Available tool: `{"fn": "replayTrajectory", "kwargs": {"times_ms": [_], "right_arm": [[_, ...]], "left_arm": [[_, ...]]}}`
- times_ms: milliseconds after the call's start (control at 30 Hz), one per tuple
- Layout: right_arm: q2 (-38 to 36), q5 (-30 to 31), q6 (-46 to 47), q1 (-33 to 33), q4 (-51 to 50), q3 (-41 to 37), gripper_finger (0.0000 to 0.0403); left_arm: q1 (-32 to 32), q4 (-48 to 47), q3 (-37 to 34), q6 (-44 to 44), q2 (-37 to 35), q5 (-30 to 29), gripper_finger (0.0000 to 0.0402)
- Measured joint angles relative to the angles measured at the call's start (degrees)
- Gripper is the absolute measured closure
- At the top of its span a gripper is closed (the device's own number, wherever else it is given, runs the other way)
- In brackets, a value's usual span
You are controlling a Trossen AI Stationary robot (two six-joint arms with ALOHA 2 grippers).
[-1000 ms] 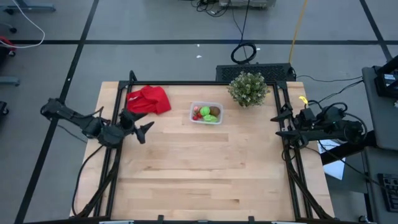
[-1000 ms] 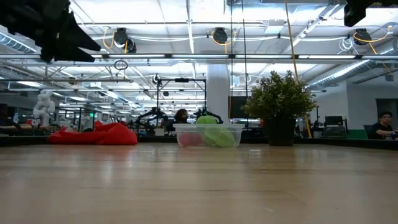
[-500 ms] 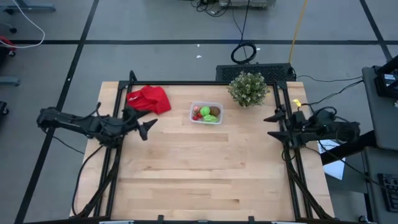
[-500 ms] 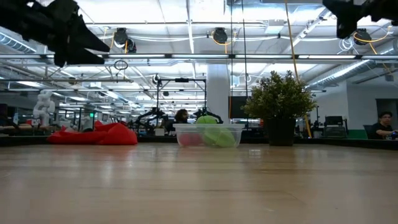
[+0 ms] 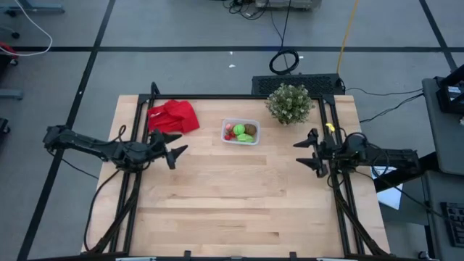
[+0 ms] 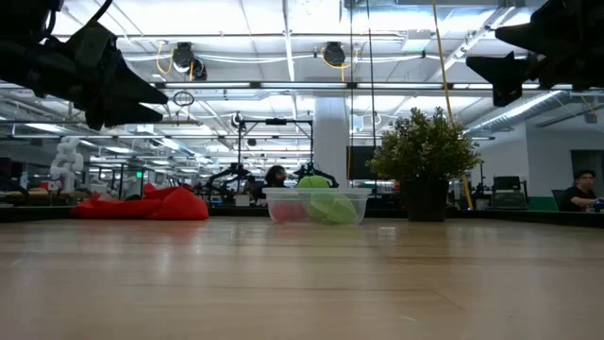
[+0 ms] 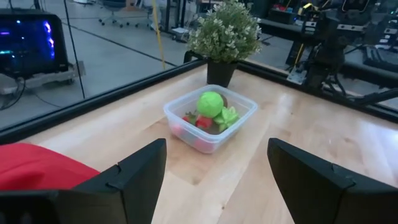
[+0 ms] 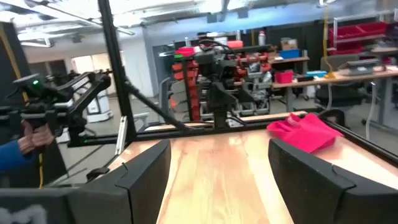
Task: Pick and placing Produce into tupperware
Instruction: Return to Home Position
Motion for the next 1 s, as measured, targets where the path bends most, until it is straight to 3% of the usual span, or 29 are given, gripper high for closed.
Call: {"fn": "replayTrajectory", "kwargs": {"times_ms": [333,1000], "right_arm": [[0.0,-12.2,0.8,-5.2,4.3,-4.3,0.0140],[0.1,-12.2,-3.3,-5.5,4.2,-4.5,0.0140]], "left_arm": [[2.8,-0.5,0.0,0.3,0.1,2.4,0.0121],[3.2,-0.4,0.0,-1.6,0.1,3.4,0.0121]]}}
